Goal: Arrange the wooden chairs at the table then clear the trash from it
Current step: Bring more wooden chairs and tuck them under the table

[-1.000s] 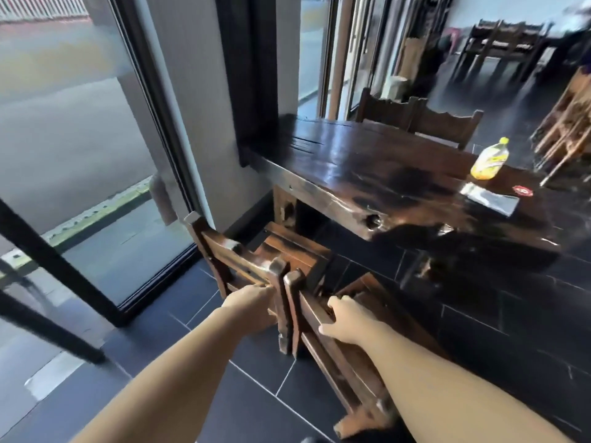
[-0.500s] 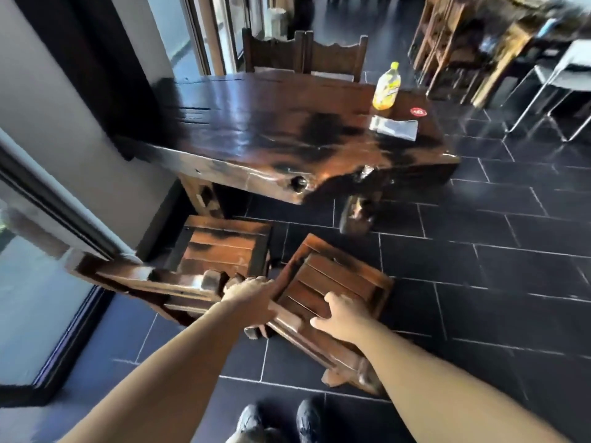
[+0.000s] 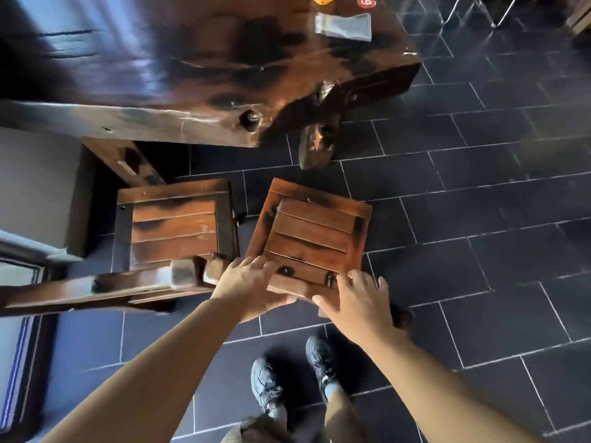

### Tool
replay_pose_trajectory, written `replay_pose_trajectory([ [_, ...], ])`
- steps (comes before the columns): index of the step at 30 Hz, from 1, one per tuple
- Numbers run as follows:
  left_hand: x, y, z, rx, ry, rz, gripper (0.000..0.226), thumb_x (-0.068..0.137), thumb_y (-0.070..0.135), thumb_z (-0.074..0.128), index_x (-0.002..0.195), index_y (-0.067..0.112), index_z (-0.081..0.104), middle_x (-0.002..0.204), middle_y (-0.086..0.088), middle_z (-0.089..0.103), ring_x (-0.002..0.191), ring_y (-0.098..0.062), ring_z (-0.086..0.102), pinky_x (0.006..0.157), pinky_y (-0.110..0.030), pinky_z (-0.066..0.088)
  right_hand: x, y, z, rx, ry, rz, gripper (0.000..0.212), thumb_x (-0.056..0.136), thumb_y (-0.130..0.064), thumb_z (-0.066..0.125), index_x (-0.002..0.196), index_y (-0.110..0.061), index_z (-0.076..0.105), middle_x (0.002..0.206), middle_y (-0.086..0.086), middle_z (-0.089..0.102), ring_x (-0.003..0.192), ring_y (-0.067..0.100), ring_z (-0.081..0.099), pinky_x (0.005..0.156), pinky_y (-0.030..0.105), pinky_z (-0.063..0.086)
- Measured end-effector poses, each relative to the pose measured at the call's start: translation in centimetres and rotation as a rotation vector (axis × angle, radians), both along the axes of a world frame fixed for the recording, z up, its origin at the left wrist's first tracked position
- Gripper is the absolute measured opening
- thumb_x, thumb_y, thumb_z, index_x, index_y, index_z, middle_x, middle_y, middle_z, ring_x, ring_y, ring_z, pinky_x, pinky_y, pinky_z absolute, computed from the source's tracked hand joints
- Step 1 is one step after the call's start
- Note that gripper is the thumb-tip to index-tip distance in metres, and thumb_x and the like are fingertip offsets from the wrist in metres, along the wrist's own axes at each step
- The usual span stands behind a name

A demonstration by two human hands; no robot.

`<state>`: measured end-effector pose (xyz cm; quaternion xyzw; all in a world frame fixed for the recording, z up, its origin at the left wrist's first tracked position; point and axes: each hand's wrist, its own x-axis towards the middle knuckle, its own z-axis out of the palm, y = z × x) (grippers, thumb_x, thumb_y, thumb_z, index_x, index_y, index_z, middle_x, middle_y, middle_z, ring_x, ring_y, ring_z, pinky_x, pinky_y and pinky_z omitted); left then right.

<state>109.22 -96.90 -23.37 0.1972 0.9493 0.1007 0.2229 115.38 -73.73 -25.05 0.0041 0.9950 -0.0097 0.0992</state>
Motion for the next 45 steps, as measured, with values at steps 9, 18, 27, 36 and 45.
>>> replay_pose_trajectory([
  [9,-0.6,0.4,-4.6,-0.099,0.063,-0.003,0.086,0.071,0.092,0.021,0.113,0.023,0.051,0.121,0.000,0.056,0.117,-0.031,0.050,0.105,-0.047,0.041,1.8,-0.8,-3.4,0.052,0.114,-0.079,0.059,0.088,-0.074,0.041,0.086,-0.016,0.057,0.083,0.007,0.061,0.081,0.033,0.057,0.081,0.049,0.040],
  [18,-0.1,0.2,-5.9,-0.139,0.332,-0.024,0.080,0.077,0.090,0.022,0.093,0.021,0.060,0.099,-0.003,0.065,0.092,-0.029,0.058,0.080,-0.043,0.053,1.6,-0.4,-5.0,0.090,0.157,-0.049,0.056,0.085,-0.075,0.046,0.082,-0.019,0.053,0.079,0.005,0.059,0.078,0.033,0.056,0.073,0.046,0.039],
  [27,0.0,0.3,-7.5,-0.041,0.378,0.038,0.081,0.078,0.091,0.027,0.082,0.016,0.057,0.083,-0.005,0.062,0.083,-0.033,0.058,0.075,-0.046,0.053,0.8,0.3,-5.2,0.052,0.205,-0.014,0.058,0.081,-0.076,0.050,0.075,-0.019,0.054,0.073,0.002,0.057,0.073,0.030,0.055,0.068,0.043,0.039],
  [36,-0.4,1.9,-6.6,-0.087,0.428,0.100,0.074,0.078,0.083,0.031,0.074,0.015,0.060,0.073,-0.003,0.064,0.074,-0.028,0.061,0.069,-0.041,0.052,-2.2,2.5,-5.4,-0.008,0.199,0.084,0.070,0.085,-0.083,0.032,0.076,-0.018,0.057,0.075,0.000,0.061,0.074,0.029,0.057,0.069,0.043,0.040],
  [45,-2.1,3.9,-6.9,-0.131,0.266,0.250,0.088,0.081,0.088,0.014,0.082,0.014,0.063,0.086,-0.006,0.066,0.084,-0.031,0.059,0.083,-0.047,0.046,-8.4,5.5,-5.6,-0.019,0.211,0.252,0.072,0.085,-0.084,0.024,0.081,-0.021,0.058,0.080,-0.004,0.062,0.077,0.026,0.057,0.074,0.042,0.042],
])
